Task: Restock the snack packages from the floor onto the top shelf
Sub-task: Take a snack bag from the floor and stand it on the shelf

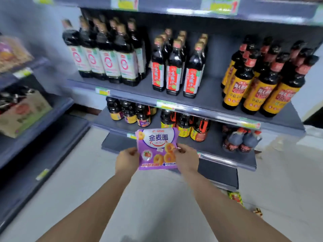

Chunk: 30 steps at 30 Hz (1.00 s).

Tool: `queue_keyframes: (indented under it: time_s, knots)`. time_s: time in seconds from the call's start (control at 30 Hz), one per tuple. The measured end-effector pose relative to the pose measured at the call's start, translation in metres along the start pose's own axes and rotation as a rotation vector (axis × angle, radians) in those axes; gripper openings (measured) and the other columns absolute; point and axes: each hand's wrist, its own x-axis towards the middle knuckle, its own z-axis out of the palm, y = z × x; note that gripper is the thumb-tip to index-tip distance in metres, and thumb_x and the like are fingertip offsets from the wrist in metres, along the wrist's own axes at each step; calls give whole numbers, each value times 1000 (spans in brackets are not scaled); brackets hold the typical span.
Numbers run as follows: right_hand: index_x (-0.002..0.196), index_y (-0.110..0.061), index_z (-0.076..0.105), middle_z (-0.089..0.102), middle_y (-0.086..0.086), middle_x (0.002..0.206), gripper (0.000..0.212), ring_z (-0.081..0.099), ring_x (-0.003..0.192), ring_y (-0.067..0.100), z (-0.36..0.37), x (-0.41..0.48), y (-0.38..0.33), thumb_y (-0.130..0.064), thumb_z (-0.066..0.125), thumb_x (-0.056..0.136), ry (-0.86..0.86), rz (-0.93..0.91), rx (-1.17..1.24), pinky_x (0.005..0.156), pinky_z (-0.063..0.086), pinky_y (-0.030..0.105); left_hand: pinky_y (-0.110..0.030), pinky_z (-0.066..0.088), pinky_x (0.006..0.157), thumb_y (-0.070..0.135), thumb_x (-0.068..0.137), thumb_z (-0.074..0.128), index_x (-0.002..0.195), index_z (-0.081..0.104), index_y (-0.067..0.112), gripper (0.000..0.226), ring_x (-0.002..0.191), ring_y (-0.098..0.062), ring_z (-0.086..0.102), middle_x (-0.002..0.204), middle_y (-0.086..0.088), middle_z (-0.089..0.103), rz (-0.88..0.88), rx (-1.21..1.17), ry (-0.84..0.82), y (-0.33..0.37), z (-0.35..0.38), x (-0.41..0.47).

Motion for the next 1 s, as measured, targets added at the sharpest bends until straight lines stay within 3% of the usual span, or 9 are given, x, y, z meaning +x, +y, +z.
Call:
queue_keyframes:
  time_s: [0.07,0.2,0.37,0.5,0.6,0.7,0.8,0.87,1.0]
  knots:
    - [100,-20,76,75,1,94,19,67,90,22,23,-12,-35,-23,64,85,-40,-64,41,75,48,30,-19,36,48,8,92,47,79,65,20,25,57,-11,50,63,6,57,-8,-42,86,-5,-44,-2]
    - [101,-19,76,75,2,96,20,68,92,23,72,-38,-101,-22,68,83,-119,-170,129,79,52,33,-21,40,53,11,92,49,68,62,27,32,65,-21,55,71,-2,64,-22,-182,241,-19,-127,-8]
    - [103,-15,76,75,0,91,21,65,81,14,130,-78,-181,-22,68,85,-242,-327,166,73,48,26,-18,42,52,17,95,50,78,68,25,27,59,-9,57,66,11,64,-21,-286,444,-40,-229,-17]
    - [102,-14,76,74,-1,87,19,68,78,15,174,-115,-241,-21,66,87,-336,-420,174,66,48,24,-26,43,59,19,94,50,70,63,25,27,64,-16,58,69,3,68,-36,-332,547,-61,-303,-25]
    - [95,-16,78,71,-5,74,16,68,73,17,208,-144,-285,-23,66,86,-379,-511,154,67,54,29,-27,44,64,18,94,51,78,70,21,25,71,-17,59,70,4,66,-39,-342,644,-74,-357,-31]
    - [92,-21,77,74,-5,77,15,70,74,20,241,-175,-326,-27,65,85,-438,-589,153,69,58,37,-28,50,70,20,94,53,96,75,15,23,82,-20,63,84,2,69,-57,-385,763,-89,-409,-35]
    - [96,-19,76,74,-5,81,17,68,70,11,268,-202,-364,-28,64,88,-489,-670,169,58,54,27,-21,46,60,23,96,52,103,73,16,23,79,-13,61,93,2,70,-61,-381,845,-101,-456,-42]
    - [99,-20,76,72,-6,83,18,66,68,4,285,-216,-386,-32,64,90,-525,-694,179,51,47,19,-24,47,61,26,96,51,106,71,16,24,79,-13,61,94,1,70,-76,-366,897,-105,-483,-45]
    - [105,-20,75,74,-6,89,25,70,75,11,319,-241,-429,-36,66,89,-593,-752,198,67,60,34,-28,52,64,29,96,51,107,70,17,25,83,-13,63,90,4,67,-93,-359,990,-115,-532,-49]
